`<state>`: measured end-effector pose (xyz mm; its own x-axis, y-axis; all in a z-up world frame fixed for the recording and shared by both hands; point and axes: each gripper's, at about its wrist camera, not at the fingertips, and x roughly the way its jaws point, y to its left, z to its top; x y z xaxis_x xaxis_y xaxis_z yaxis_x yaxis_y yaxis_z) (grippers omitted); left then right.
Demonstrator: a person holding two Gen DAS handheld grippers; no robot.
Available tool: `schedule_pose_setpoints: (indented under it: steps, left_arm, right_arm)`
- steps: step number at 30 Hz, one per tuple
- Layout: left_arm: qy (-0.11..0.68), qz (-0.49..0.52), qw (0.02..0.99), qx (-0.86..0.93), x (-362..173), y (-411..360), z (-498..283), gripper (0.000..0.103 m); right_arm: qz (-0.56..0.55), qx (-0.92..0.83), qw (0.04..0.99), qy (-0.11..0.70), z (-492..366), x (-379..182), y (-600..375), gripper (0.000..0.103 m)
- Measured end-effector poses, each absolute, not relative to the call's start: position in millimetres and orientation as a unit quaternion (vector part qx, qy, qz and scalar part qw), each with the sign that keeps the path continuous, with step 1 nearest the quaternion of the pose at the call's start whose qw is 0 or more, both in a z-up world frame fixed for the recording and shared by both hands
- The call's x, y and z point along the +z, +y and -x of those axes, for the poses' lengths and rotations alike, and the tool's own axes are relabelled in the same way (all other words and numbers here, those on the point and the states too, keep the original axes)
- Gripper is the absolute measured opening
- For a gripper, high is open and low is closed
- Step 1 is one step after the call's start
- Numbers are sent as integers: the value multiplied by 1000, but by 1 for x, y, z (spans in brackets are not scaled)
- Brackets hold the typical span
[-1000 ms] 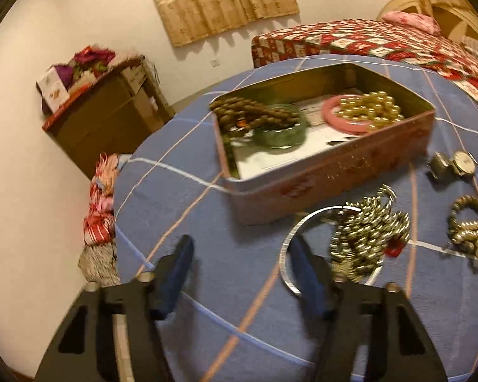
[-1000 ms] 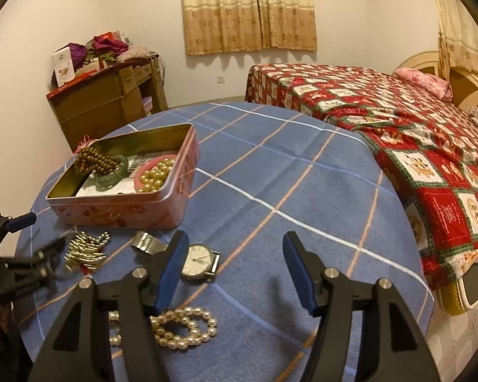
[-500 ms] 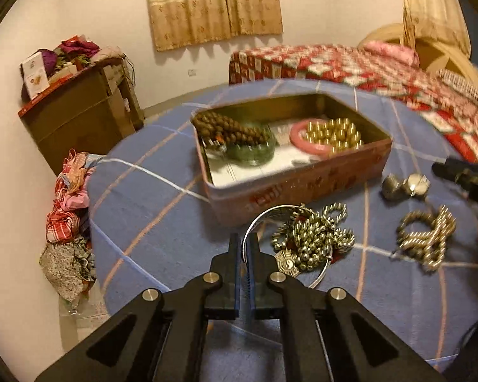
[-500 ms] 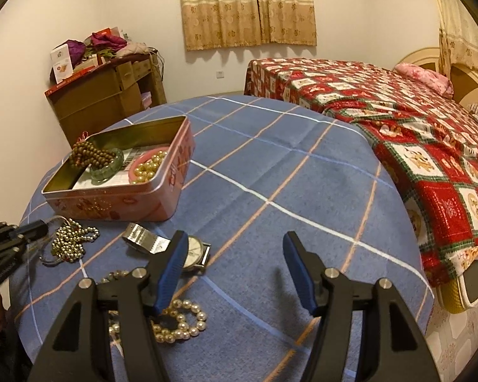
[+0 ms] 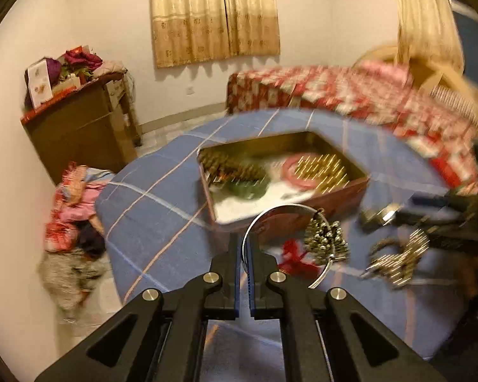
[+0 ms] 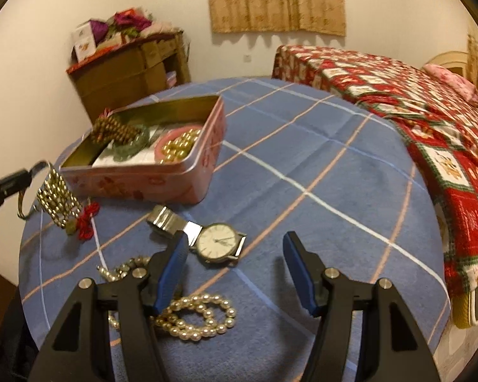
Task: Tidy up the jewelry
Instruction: 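Move both open grippers back toward the remaining jewelry on the table, then grasp the silver magnetic bead strand with the left gripper while the right gripper moves toward the watch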
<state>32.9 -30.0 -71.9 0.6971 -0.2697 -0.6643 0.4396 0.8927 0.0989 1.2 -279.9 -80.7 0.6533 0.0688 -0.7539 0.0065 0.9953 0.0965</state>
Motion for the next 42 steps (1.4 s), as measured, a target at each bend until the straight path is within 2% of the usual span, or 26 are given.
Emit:
schedule_pose_setpoints:
  steps: [3,9,13,16,17,18,19,20,21,28,31,32,35,38,42]
  left_arm:
    - [376,-75,899,-213,-86,-19,-42,3]
    - [386,-90,898,-193,-100,-15,-49,3]
    - [382,-135,897,-177,-111,-23,-49,3]
    - [381,-125,895,-195,-110,-23,-48,6]
    - [381,-128,894,-197,-110,-24,-47,19]
    - [377,-132,896,-192,-108,-26,-46,42]
    - [365,-132,903,-185,-105,-26,-44,55]
    - [351,-130,909,-181,-101,-25,-41,73]
    - [336,-127,915,-186,-96,-25,-36,75]
    - [325,-157,900,-245,-93,-60,-18,74]
    - [344,-176,886,-258,-106,-75,-21,51]
    - [354,-180,880,-262,-111,-80,-23,37]
    - [365,-176,875,-263,-117,-80,-23,21]
    - [357,-157,882,-264,-106,-72,-20,10]
    - [329,-131,894,-273,-80,-62,-12,10]
  right_arm:
    - [-29,17,907,419,-1,-82,-276,65]
    - [-27,13,908,417,2,-82,-274,65]
    - [-38,21,911,411,2,-79,-272,65]
    - [-26,21,910,413,2,-79,-267,65]
    - [-27,20,911,412,2,-79,-268,65]
    - [-31,20,910,412,2,-79,-269,65]
    - [-34,19,910,412,2,-79,-270,65]
    - [-38,19,911,411,3,-79,-271,65]
    - [-42,18,911,410,3,-79,-273,65]
    - [-42,15,912,407,2,-79,-274,65]
    - [-38,15,911,410,1,-81,-274,65]
    - [-38,14,911,411,1,-81,-274,65]
    - [-44,12,910,413,1,-81,-278,65]
    - [-50,12,910,411,1,-81,-280,65]
    - [-47,12,912,408,2,-80,-278,65]
